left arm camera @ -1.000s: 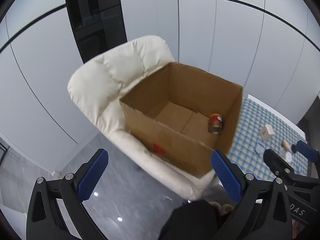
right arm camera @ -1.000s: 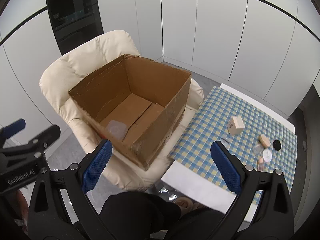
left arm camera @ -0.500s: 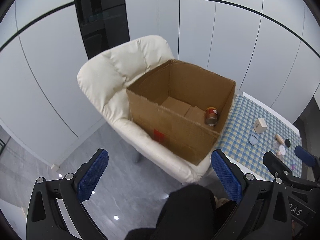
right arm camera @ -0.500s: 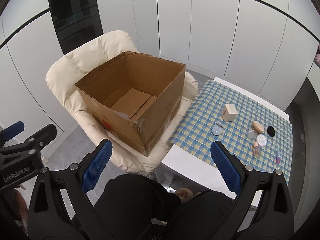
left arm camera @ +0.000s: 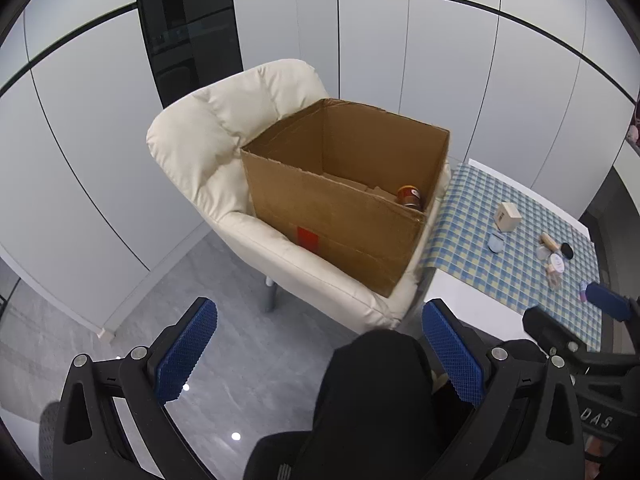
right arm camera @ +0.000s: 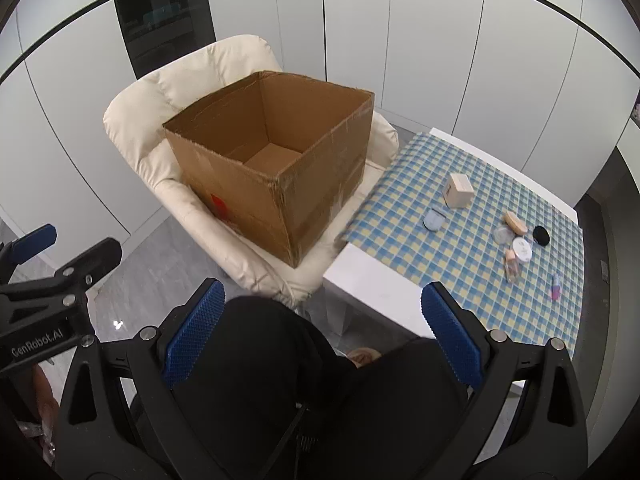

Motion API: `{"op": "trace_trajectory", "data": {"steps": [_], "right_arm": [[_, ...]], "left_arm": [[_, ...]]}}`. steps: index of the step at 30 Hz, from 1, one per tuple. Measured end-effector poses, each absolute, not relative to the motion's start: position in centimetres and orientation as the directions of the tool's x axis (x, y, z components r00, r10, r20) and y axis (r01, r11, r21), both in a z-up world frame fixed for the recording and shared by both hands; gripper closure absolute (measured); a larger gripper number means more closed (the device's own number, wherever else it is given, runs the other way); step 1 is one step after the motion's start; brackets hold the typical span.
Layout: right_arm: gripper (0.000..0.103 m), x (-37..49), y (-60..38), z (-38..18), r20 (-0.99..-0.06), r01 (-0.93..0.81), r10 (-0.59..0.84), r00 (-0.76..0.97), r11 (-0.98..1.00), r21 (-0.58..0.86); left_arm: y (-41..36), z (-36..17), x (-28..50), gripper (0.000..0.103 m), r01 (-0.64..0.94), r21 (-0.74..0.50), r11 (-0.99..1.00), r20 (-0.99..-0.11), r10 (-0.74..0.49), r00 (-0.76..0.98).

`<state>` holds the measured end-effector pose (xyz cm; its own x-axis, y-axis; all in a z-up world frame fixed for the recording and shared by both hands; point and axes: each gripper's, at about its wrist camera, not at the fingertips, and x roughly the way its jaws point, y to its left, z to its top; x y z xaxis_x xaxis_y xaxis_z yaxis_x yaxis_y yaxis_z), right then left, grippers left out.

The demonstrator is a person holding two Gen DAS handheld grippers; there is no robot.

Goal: Organize objects
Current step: 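Withdraw both open tools from the cardboard box back toward the table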

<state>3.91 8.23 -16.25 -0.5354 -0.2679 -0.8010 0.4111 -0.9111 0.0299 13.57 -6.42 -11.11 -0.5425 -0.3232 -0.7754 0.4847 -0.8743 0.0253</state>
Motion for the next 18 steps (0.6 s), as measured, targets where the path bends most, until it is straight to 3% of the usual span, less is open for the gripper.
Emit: {"op": "trace_trajectory", "data": {"steps": [18], "right_arm": [[0.003, 8.1, 10.7, -16.3, -0.802, 0.395, -0.239, -0.548, -0.919, 0.004]], "left_arm": [[-5.3, -11.9, 16.3, 0.001, 0.504, -0.046, -0.862, -0.792, -0.277, -0.544]]}}
